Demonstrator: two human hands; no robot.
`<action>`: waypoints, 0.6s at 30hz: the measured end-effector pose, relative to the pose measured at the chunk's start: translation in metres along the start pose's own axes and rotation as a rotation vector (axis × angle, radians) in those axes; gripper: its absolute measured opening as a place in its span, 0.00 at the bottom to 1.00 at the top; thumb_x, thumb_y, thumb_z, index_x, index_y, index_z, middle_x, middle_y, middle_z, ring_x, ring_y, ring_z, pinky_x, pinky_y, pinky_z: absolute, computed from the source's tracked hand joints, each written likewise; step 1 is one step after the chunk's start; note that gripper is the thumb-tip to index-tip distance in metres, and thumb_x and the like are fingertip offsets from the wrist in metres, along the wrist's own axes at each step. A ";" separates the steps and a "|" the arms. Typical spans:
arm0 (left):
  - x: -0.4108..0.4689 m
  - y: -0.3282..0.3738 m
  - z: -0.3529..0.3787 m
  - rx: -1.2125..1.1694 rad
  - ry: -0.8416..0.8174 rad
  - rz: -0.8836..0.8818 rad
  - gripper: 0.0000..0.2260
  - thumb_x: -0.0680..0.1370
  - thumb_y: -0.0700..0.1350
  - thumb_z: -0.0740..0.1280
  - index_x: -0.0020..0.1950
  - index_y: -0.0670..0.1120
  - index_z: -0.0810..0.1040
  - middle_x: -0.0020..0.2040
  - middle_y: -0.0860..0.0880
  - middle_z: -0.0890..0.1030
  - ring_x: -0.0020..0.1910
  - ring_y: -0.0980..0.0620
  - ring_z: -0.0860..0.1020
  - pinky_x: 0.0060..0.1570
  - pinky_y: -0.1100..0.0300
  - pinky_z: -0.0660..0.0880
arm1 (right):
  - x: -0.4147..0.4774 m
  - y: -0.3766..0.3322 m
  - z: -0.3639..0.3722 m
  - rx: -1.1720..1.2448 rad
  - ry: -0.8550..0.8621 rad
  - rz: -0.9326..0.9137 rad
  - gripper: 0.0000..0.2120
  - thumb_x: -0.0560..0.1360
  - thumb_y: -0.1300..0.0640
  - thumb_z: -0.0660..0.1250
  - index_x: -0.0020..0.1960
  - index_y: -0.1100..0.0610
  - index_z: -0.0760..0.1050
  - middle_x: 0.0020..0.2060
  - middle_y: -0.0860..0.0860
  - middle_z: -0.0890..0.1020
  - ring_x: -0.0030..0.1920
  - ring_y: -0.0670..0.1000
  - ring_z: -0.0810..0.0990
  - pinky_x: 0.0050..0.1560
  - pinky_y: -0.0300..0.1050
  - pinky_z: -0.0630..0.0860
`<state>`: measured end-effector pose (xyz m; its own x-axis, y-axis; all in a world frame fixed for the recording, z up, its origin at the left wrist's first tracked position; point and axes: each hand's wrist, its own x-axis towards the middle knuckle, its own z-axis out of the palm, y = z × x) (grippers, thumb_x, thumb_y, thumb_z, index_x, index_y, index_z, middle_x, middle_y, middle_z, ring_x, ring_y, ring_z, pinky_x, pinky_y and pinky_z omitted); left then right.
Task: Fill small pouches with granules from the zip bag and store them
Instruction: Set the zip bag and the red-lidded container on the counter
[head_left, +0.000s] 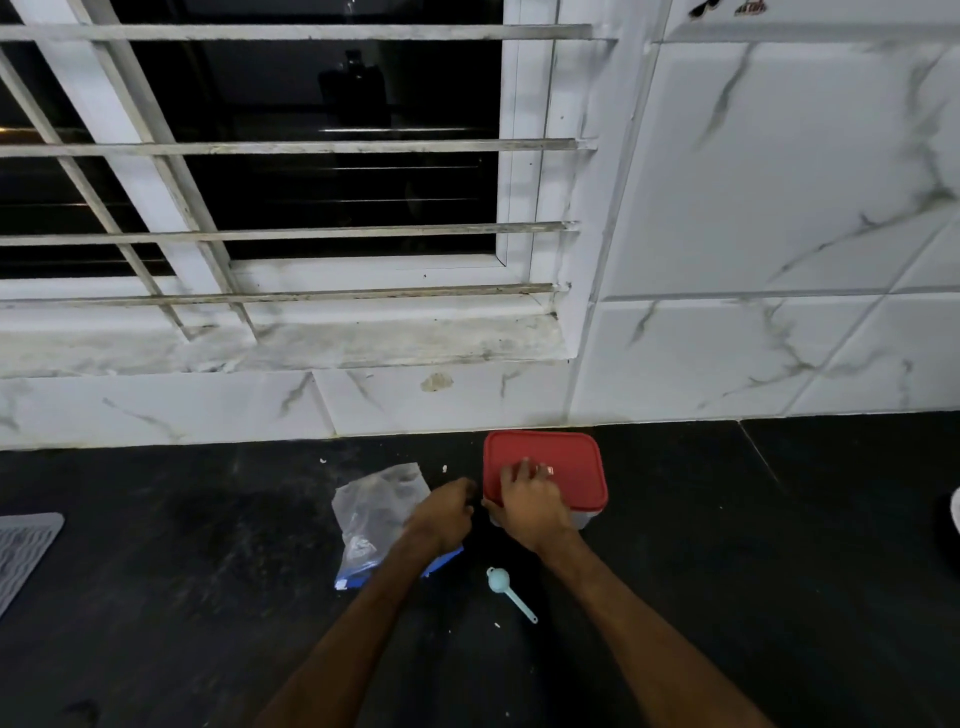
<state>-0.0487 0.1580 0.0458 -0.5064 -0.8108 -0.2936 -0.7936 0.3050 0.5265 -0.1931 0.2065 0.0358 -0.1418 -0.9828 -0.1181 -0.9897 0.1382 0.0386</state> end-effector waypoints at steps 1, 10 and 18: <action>0.001 0.001 0.003 -0.041 -0.019 -0.014 0.16 0.77 0.38 0.61 0.64 0.44 0.74 0.60 0.44 0.80 0.59 0.45 0.77 0.58 0.55 0.73 | -0.001 -0.002 0.002 -0.039 -0.023 -0.026 0.30 0.81 0.44 0.53 0.73 0.65 0.58 0.71 0.71 0.62 0.69 0.72 0.64 0.60 0.61 0.72; 0.010 0.004 0.031 -0.268 -0.008 -0.036 0.18 0.70 0.56 0.68 0.53 0.45 0.81 0.50 0.47 0.85 0.49 0.47 0.82 0.50 0.54 0.77 | -0.004 0.010 -0.002 -0.171 0.047 -0.202 0.22 0.77 0.52 0.54 0.60 0.67 0.74 0.54 0.71 0.78 0.44 0.69 0.82 0.38 0.58 0.80; 0.022 0.019 0.029 -0.204 0.065 -0.215 0.16 0.80 0.52 0.63 0.49 0.39 0.81 0.47 0.41 0.83 0.48 0.43 0.81 0.44 0.55 0.75 | -0.009 0.046 -0.008 0.041 0.390 -0.274 0.17 0.78 0.47 0.54 0.45 0.56 0.78 0.25 0.51 0.79 0.20 0.49 0.77 0.19 0.38 0.69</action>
<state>-0.0848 0.1608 0.0268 -0.3065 -0.8782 -0.3672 -0.7926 0.0219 0.6093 -0.2371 0.2206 0.0467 0.1355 -0.9554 0.2626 -0.9906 -0.1356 0.0178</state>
